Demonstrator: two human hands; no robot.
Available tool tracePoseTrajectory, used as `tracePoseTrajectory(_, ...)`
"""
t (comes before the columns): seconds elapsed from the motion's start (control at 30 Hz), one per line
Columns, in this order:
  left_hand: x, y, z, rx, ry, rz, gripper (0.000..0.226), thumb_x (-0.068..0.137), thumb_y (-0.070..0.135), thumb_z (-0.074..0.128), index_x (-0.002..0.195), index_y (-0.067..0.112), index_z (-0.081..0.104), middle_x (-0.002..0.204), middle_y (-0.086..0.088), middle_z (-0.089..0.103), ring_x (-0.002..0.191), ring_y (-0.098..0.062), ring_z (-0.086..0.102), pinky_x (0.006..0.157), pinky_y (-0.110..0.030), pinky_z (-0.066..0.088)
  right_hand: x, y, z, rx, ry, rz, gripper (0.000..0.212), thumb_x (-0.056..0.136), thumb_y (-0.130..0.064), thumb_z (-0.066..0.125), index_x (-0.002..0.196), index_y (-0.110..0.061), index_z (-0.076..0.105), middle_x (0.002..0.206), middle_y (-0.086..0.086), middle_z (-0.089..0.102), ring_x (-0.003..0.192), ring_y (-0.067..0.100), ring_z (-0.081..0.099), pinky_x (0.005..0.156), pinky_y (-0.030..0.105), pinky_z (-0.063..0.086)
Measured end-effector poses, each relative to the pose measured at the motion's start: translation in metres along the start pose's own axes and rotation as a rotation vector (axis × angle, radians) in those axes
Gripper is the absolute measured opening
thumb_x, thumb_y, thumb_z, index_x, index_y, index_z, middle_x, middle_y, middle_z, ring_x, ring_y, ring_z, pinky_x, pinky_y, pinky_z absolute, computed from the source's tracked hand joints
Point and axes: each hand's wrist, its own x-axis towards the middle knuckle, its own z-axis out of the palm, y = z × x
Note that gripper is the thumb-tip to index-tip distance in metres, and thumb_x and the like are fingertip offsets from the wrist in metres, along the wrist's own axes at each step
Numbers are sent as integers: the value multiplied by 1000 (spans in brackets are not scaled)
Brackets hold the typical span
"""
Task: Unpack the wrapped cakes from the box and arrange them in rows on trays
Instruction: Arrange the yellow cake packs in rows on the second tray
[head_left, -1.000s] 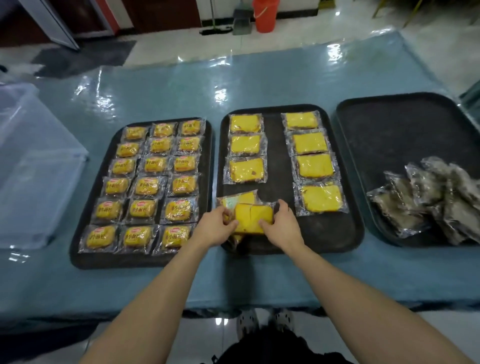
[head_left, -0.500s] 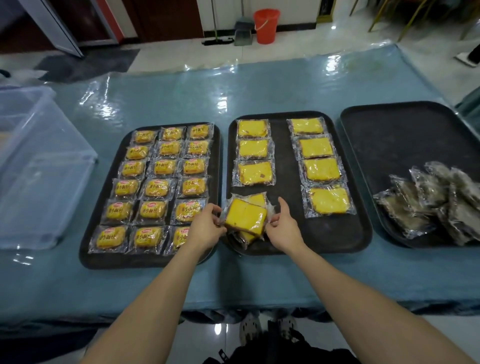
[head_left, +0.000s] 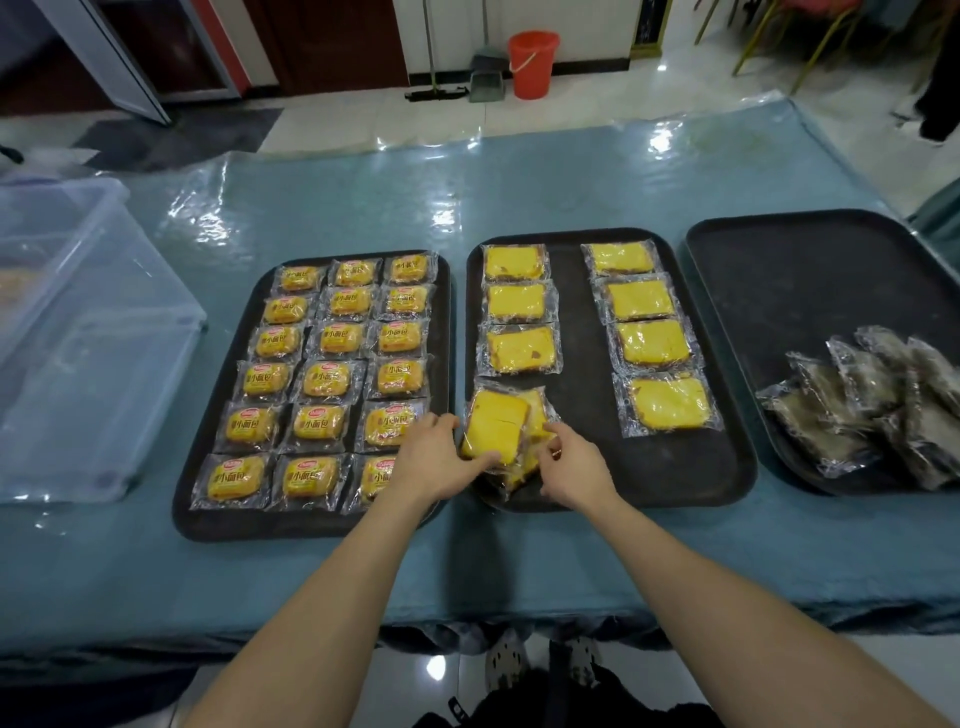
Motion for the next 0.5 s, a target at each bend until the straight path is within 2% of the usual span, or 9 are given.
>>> tracePoseTrajectory(0.03,0,2,3,26,-5,10,115,66,98,63,153,23,50,144,-5,52,136,-29,51,112,-49,50,-1,-2,0,9,-64,-17,39,106,-15,50,138,-29,64,103,0,74,59,15,75,58,30,61)
tracePoseTrajectory(0.07,0,5,7,53,1,21,124,61,101,62,156,24,46,144,-6,50,138,-30,48,113,-49,48,-2,-4,1,9,-126,-33,40,103,-8,45,128,-29,70,99,2,75,54,14,73,55,28,59)
tracePoseTrajectory(0.13,4,10,13,129,32,43,129,59,100,66,162,28,36,146,-9,44,141,-32,42,116,-50,45,-4,-3,1,-4,-132,-56,42,96,-4,44,100,-26,79,93,2,76,58,20,74,61,37,64)
tracePoseTrajectory(0.17,6,11,15,164,48,62,125,62,94,72,163,31,33,146,-10,42,141,-33,41,116,-51,44,-5,-4,1,-25,-71,-51,37,96,-7,48,95,-28,78,96,1,76,67,22,75,68,40,64)
tracePoseTrajectory(0.23,12,10,15,191,39,152,116,70,70,86,165,32,30,151,-8,40,144,-32,38,119,-50,41,-5,-1,-2,-127,91,-55,17,97,-19,60,109,-27,69,112,-2,65,88,25,72,78,41,59)
tracePoseTrajectory(0.27,12,7,14,188,23,204,114,73,58,89,166,33,29,156,-7,39,147,-31,36,122,-48,38,-4,-1,-2,-166,148,-80,25,96,-25,66,121,-26,62,118,-1,58,94,28,69,81,41,56)
tracePoseTrajectory(0.33,8,0,11,171,54,219,115,74,50,92,167,35,25,164,-7,34,152,-31,32,124,-50,36,1,-3,-2,-216,122,-117,62,91,-36,76,145,-26,47,127,3,51,103,33,66,85,45,55)
tracePoseTrajectory(0.4,1,-9,8,87,112,89,122,71,53,96,167,31,24,162,-10,36,149,-33,38,121,-53,42,6,-7,-1,-283,55,-141,87,87,-47,83,157,-29,34,135,6,52,113,35,65,91,48,56)
tracePoseTrajectory(0.5,-6,-17,6,-140,7,37,110,73,37,100,161,27,35,148,-3,57,133,-27,60,110,-49,55,10,-8,10,-320,-4,-216,90,86,-52,83,158,-29,33,143,6,55,122,35,64,99,50,55)
